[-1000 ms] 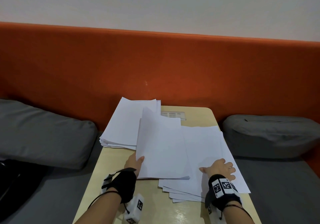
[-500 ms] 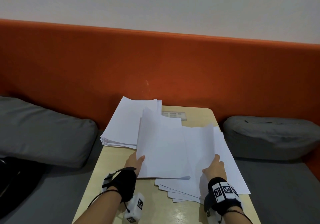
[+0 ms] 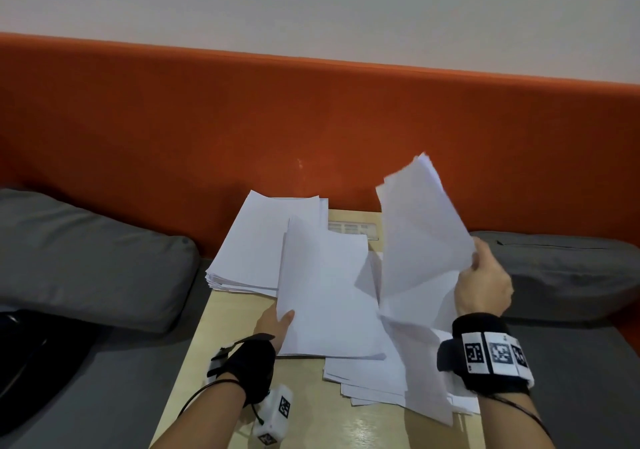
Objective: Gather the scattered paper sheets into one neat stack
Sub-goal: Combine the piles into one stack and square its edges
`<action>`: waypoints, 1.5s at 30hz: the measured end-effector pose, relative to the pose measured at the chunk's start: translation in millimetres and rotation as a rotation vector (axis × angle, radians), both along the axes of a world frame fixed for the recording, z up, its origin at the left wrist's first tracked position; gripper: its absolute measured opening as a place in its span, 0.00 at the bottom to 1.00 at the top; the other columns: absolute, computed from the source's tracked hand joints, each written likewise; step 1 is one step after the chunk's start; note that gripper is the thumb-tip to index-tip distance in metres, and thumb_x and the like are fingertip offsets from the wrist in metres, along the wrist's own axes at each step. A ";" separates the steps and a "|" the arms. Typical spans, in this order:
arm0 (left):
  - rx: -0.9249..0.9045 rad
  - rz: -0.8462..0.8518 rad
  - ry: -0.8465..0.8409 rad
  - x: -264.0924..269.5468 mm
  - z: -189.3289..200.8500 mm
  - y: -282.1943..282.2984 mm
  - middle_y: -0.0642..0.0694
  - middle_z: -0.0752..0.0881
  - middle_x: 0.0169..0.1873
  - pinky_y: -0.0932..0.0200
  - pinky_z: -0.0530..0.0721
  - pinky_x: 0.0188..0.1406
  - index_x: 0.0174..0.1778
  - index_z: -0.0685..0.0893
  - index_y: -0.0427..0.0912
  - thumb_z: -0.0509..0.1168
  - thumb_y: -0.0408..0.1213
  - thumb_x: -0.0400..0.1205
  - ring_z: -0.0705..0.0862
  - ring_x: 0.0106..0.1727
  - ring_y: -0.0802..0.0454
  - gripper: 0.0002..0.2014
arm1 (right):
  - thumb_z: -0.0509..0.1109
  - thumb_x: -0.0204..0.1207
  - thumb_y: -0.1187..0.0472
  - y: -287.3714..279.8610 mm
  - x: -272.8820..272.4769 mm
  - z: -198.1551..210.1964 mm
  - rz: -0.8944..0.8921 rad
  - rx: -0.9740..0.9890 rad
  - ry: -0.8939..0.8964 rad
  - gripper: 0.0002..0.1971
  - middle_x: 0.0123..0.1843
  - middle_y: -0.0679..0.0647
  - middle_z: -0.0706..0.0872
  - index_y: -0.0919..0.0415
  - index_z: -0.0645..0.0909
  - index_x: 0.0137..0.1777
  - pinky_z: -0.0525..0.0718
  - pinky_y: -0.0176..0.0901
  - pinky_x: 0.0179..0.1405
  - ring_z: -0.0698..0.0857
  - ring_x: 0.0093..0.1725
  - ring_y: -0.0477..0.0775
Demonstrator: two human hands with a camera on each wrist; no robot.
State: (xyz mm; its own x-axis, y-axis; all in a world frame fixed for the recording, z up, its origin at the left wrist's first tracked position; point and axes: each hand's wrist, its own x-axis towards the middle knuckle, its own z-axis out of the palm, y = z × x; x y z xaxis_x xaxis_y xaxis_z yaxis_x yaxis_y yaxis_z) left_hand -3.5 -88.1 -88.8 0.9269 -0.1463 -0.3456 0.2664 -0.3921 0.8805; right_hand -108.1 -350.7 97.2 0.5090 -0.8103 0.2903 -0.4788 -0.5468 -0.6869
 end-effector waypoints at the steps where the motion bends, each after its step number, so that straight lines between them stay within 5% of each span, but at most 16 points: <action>1: -0.002 -0.003 0.000 -0.2 0.3 0.5 0.39 0.80 0.67 0.45 0.75 0.71 0.72 0.72 0.37 0.60 0.41 0.84 0.79 0.66 0.41 0.21 | 0.55 0.76 0.75 0.9 1.1 6.8 -0.015 0.013 -0.089 0.25 0.54 0.71 0.85 0.53 0.79 0.66 0.80 0.58 0.50 0.82 0.53 0.73; 6: -0.016 -0.018 -0.004 -1.2 3.7 1.6 0.38 0.81 0.66 0.47 0.76 0.70 0.72 0.73 0.37 0.59 0.39 0.85 0.79 0.66 0.40 0.20 | 0.57 0.82 0.70 1.6 14.2 15.4 -0.013 0.224 -0.358 0.16 0.60 0.65 0.84 0.63 0.76 0.67 0.74 0.39 0.52 0.82 0.60 0.63; 10: 0.018 0.017 0.079 4.9 9.0 1.2 0.35 0.78 0.69 0.46 0.74 0.71 0.73 0.71 0.34 0.55 0.40 0.86 0.77 0.69 0.37 0.21 | 0.59 0.81 0.68 12.8 25.4 -13.1 0.071 0.340 -0.245 0.11 0.58 0.70 0.83 0.68 0.72 0.62 0.75 0.47 0.52 0.81 0.56 0.66; 12: 0.044 0.024 0.126 6.4 13.2 1.1 0.34 0.73 0.73 0.46 0.69 0.74 0.75 0.68 0.33 0.49 0.42 0.88 0.73 0.73 0.37 0.23 | 0.58 0.81 0.69 22.1 27.7 -32.7 0.110 0.390 -0.171 0.09 0.56 0.71 0.83 0.68 0.73 0.60 0.71 0.43 0.45 0.79 0.48 0.61; 16: -0.042 0.098 0.203 3.9 23.5 -0.9 0.37 0.62 0.80 0.51 0.57 0.79 0.79 0.59 0.33 0.41 0.49 0.88 0.61 0.80 0.40 0.28 | 0.54 0.81 0.73 33.8 29.8 -71.6 0.199 0.465 0.099 0.15 0.55 0.67 0.81 0.68 0.72 0.65 0.68 0.41 0.40 0.78 0.49 0.62; 20: -0.156 0.090 0.284 2.6 22.8 -0.1 0.39 0.64 0.79 0.48 0.58 0.79 0.80 0.59 0.37 0.50 0.58 0.84 0.63 0.80 0.41 0.34 | 0.59 0.80 0.67 36.5 34.5 -117.0 0.440 0.326 0.633 0.21 0.71 0.66 0.74 0.69 0.66 0.73 0.73 0.47 0.65 0.74 0.69 0.65; 24: -0.128 -0.034 0.172 -0.8 8.9 5.8 0.37 0.77 0.71 0.52 0.73 0.72 0.74 0.70 0.36 0.66 0.35 0.81 0.77 0.70 0.42 0.25 | 0.61 0.79 0.59 46.2 32.2 -123.6 0.591 0.221 0.791 0.20 0.70 0.56 0.73 0.63 0.68 0.69 0.72 0.51 0.65 0.70 0.71 0.61; 26: -0.138 -0.020 0.148 -3.5 10.6 5.9 0.37 0.78 0.70 0.48 0.73 0.73 0.74 0.70 0.35 0.65 0.31 0.81 0.77 0.69 0.41 0.24 | 0.60 0.80 0.58 41.0 30.9 -123.4 0.529 0.216 0.770 0.21 0.72 0.56 0.72 0.61 0.67 0.71 0.71 0.53 0.68 0.70 0.72 0.60; 29: -0.118 0.011 0.112 -5.5 14.3 3.1 0.39 0.77 0.70 0.50 0.71 0.74 0.75 0.68 0.35 0.63 0.30 0.82 0.76 0.71 0.41 0.24 | 0.60 0.80 0.55 22.3 21.9 -123.3 0.197 0.226 0.826 0.24 0.75 0.59 0.65 0.58 0.64 0.75 0.68 0.56 0.71 0.65 0.74 0.62; 32: -0.110 0.019 0.109 -6.6 14.7 2.1 0.39 0.77 0.70 0.50 0.71 0.74 0.76 0.67 0.35 0.63 0.30 0.82 0.75 0.71 0.42 0.25 | 0.68 0.75 0.48 6.5 9.4 -123.0 0.009 0.298 0.876 0.31 0.73 0.63 0.65 0.60 0.63 0.73 0.67 0.58 0.71 0.64 0.74 0.66; 37: -0.090 0.014 0.099 -5.6 12.4 2.5 0.39 0.76 0.71 0.45 0.70 0.75 0.76 0.67 0.36 0.64 0.34 0.82 0.75 0.72 0.41 0.26 | 0.77 0.68 0.50 -3.1 10.2 -124.7 -0.025 0.382 0.832 0.41 0.73 0.66 0.67 0.65 0.59 0.73 0.72 0.60 0.68 0.66 0.73 0.67; 41: -0.071 0.011 0.069 -6.7 14.8 1.6 0.39 0.77 0.70 0.50 0.72 0.73 0.75 0.68 0.36 0.62 0.32 0.83 0.76 0.70 0.42 0.24 | 0.77 0.68 0.51 -2.7 8.9 -124.1 -0.013 0.419 0.813 0.38 0.69 0.65 0.75 0.66 0.62 0.71 0.72 0.58 0.67 0.71 0.71 0.66; 45: -0.065 0.006 0.059 -7.6 17.0 1.4 0.39 0.77 0.70 0.51 0.71 0.72 0.75 0.68 0.36 0.61 0.32 0.83 0.76 0.70 0.42 0.23 | 0.71 0.75 0.55 8.2 9.7 -123.1 0.078 0.244 0.840 0.30 0.70 0.62 0.75 0.63 0.62 0.72 0.73 0.56 0.67 0.72 0.70 0.63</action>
